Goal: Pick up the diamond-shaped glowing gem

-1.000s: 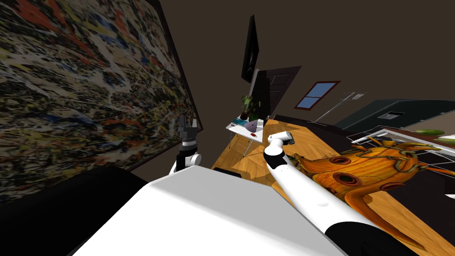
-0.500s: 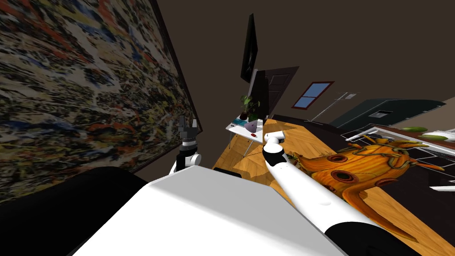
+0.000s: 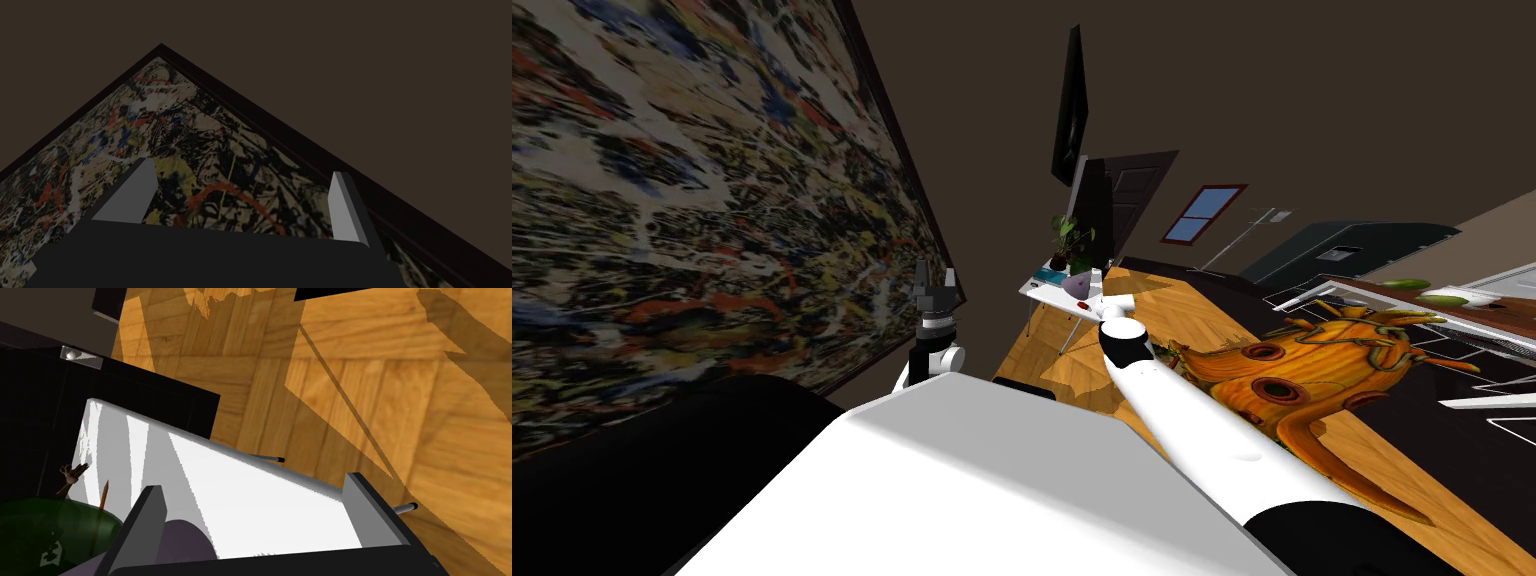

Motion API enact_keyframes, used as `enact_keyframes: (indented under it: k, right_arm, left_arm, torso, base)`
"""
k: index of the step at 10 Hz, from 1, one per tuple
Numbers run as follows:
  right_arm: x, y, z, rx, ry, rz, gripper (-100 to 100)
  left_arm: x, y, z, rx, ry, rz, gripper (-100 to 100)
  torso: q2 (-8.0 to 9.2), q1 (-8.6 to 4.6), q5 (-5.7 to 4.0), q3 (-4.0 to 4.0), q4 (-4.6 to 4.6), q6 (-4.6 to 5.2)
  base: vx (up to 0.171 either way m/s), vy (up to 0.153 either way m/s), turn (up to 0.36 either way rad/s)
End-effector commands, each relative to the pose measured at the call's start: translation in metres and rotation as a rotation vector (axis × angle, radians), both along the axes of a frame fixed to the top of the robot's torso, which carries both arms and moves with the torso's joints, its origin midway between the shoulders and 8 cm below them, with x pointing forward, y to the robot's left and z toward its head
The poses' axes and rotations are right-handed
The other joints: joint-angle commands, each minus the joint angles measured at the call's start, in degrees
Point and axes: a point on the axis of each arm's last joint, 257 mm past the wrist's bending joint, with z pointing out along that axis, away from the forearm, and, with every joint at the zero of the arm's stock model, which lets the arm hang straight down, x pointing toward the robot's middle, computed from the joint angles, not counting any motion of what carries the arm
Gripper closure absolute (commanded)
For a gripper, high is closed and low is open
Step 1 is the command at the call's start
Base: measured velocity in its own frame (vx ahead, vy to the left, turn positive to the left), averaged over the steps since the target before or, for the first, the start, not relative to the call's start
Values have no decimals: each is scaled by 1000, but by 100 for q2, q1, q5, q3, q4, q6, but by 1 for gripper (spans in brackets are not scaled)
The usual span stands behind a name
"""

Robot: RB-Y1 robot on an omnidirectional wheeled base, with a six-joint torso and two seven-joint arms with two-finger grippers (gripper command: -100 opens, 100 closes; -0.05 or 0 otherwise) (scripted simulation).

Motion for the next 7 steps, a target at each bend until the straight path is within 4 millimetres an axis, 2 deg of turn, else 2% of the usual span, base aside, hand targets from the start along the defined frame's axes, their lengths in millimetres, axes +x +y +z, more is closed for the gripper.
enact_keyframes:
  k: [1,3,4,5,6,7]
  right_arm:
    - [11,34,-13,67,-7,34,-100]
    - [23,98,-38,171,-4,105,-100]
    - [23,100,-40,185,-11,98,-100]
    - [25,129,-50,214,3,138,-100]
    - [25,129,-50,214,3,138,-100]
    - [25,157,-62,251,14,168,-100]
  left_arm:
    - [0,0,0,0,0,0,0]
    - [0,0,0,0,0,0,0]
    - [0,0,0,0,0,0,0]
    - [0,0,0,0,0,0,0]
    - [0,0,0,0,0,0,0]
    - [0,0,0,0,0,-1,0]
  torso:
    - [0,0,0,0,0,0]
    - [-6,1,-1,-3,-1,1]
    - [-14,7,0,-8,-3,-1]
    - [-9,7,1,-6,-3,0]
    - [-9,3,0,-5,-2,1]
    - [-8,1,-1,-5,-1,0]
  base:
    - [31,12,-70]
    - [66,39,-85]
    - [58,36,-26]
    - [57,32,-35]
    - [43,18,-23]
    - [44,6,-29]
